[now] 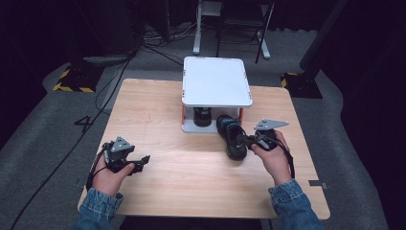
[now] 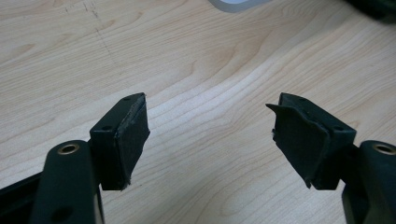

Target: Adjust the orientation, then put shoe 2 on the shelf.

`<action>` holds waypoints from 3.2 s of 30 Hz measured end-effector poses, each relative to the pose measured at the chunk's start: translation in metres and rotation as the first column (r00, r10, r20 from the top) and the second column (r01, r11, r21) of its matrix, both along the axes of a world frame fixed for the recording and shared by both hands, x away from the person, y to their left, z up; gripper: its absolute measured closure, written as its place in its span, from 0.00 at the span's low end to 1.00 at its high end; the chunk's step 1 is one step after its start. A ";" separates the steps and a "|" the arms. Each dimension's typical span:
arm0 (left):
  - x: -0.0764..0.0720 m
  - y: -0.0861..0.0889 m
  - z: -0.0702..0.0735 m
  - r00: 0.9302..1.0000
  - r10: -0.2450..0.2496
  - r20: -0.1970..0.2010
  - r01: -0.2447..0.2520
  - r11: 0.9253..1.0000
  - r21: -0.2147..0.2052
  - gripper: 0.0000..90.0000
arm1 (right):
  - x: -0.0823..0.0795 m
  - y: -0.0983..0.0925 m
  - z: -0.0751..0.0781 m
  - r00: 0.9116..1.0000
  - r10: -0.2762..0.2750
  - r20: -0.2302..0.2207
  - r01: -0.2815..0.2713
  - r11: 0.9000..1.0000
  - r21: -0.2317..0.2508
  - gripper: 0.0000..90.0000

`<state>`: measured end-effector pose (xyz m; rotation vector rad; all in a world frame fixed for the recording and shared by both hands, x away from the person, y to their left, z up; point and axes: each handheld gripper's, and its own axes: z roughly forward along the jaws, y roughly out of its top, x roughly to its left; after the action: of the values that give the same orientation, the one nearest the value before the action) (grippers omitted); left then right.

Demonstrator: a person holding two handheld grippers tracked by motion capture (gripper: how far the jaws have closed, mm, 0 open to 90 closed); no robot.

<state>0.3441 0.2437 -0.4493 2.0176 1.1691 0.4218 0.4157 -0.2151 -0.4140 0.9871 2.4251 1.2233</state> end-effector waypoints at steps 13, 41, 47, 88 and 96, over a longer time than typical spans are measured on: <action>0.008 -0.007 0.001 1.000 -0.022 0.004 0.022 1.000 -0.012 0.30 | -0.029 -0.002 -0.008 0.994 -0.091 0.054 0.096 0.992 -0.080 0.24; 0.004 -0.001 -0.001 1.000 -0.016 -0.017 0.016 1.000 -0.001 0.30 | -0.015 0.020 -0.065 0.977 -0.198 0.074 0.207 0.969 -0.134 0.39; 0.000 0.004 -0.001 1.000 0.005 -0.020 -0.005 1.000 -0.004 0.30 | 0.000 0.021 -0.057 0.970 -0.212 0.117 0.223 0.970 -0.093 0.57; 0.037 -0.004 0.006 1.000 -0.007 0.011 0.007 0.998 -0.060 0.30 | 0.018 0.044 -0.079 0.967 -0.232 0.101 0.243 0.963 -0.120 0.24; 0.021 0.012 0.007 0.999 0.042 0.013 -0.041 0.997 -0.059 0.30 | 0.050 0.051 -0.071 0.960 -0.230 0.162 0.251 0.960 -0.124 0.32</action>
<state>0.3646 0.2561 -0.4426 1.9393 1.2029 0.4173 0.4652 -0.1644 -0.4855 1.0737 2.1708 0.9864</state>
